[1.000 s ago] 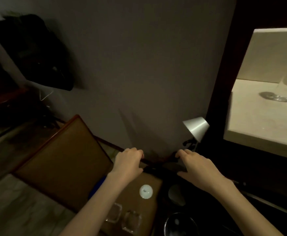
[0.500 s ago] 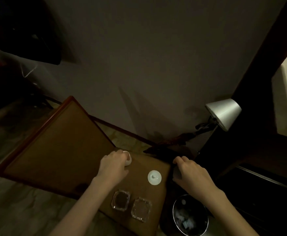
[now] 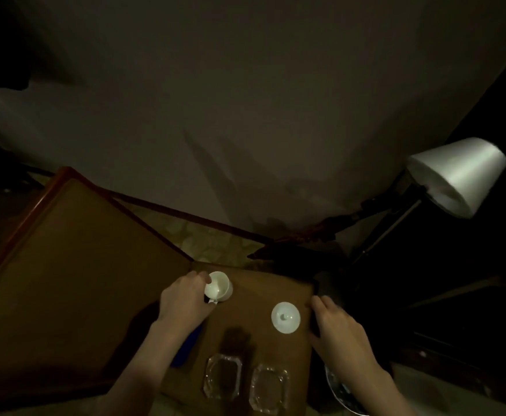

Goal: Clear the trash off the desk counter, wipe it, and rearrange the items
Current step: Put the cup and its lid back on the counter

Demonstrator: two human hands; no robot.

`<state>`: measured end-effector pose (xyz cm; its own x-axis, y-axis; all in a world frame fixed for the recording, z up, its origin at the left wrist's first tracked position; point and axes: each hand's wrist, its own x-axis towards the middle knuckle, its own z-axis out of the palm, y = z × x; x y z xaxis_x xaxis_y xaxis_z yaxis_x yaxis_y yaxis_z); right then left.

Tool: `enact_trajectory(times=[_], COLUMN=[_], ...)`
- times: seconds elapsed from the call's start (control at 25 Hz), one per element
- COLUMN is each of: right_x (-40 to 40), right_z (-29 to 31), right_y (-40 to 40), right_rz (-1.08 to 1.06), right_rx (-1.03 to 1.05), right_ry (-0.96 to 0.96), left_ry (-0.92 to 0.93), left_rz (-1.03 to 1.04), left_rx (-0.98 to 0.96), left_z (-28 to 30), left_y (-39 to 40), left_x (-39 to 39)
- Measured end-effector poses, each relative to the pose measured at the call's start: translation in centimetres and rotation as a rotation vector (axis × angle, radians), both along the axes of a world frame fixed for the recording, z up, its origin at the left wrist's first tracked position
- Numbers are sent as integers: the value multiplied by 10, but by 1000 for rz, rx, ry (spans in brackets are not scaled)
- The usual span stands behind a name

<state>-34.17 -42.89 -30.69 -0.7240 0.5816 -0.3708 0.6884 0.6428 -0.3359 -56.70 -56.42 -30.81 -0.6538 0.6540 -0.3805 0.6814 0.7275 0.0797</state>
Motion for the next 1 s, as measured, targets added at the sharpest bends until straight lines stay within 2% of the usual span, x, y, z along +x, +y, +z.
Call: enact_trajectory(times=[0.24,0.52,0.76,1.0], right_x=[-54,-83,-88,-82], right_z=[-112,-221,-277,-301], right_y=[-11,4,9,14], right_rz=[-103,-155,-117,-228], right_rx=[-97,-156,-202,-251], right_ry=[-76,-176,-287,-202], left_ry=[-100,-242,-240,-195], left_rz=[59,225,292,304], left_rx=[18,124,222,254], left_z=[-115,-237,-285,-297], left_y=[1,3,18,22], left_x=[-56,-67,-72,-75])
